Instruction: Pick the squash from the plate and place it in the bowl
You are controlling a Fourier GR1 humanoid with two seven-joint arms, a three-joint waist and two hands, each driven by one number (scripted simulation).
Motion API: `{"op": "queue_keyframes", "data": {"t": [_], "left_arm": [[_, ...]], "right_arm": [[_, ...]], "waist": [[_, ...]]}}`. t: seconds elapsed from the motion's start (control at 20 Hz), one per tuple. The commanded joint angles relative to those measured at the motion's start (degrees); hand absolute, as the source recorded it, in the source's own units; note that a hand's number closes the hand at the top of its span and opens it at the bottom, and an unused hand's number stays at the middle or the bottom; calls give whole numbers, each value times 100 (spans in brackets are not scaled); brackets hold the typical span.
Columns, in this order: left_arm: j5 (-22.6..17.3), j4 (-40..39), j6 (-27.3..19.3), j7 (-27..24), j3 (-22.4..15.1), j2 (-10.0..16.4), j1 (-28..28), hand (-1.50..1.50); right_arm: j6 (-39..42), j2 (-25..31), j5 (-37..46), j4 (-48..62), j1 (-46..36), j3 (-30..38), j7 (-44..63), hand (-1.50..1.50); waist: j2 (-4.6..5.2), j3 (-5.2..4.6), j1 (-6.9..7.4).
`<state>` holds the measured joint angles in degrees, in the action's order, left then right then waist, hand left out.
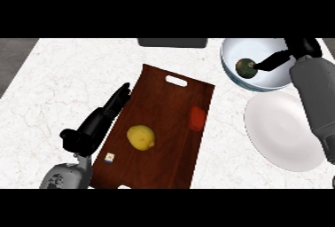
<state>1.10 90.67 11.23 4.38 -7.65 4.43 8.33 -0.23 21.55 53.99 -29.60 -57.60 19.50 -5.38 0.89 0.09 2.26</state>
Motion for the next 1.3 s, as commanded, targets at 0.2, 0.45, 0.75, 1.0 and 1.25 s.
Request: {"op": "queue_keyframes", "data": {"t": [0.2, 0.45, 0.75, 1.0, 1.25], "left_arm": [[263, -131, -107, -316, -134, -102, -72, 0], [65, 107, -59, 67, -69, -113, -90, 0], [28, 73, -9, 4, 108, 15, -72, 0], [-89, 490, 157, 152, 74, 124, -323, 0], [74, 0, 28, -181, 65, -48, -85, 0]], "right_arm": [[-867, 257, -796, 357, -387, 951, -240, -150], [-432, 943, -1510, 609, -202, 1646, -459, -150], [-151, 1814, -2048, 923, 226, 2235, -834, -150], [342, 2558, -2442, 1179, 837, 2627, -1530, -150], [923, 3013, -2602, 1554, 1130, 2708, -1948, -150]], "waist": [[-9, -2, -47], [-32, 1, -92], [-21, 5, -118], [-28, 12, -77], [4, 13, -60]]}}
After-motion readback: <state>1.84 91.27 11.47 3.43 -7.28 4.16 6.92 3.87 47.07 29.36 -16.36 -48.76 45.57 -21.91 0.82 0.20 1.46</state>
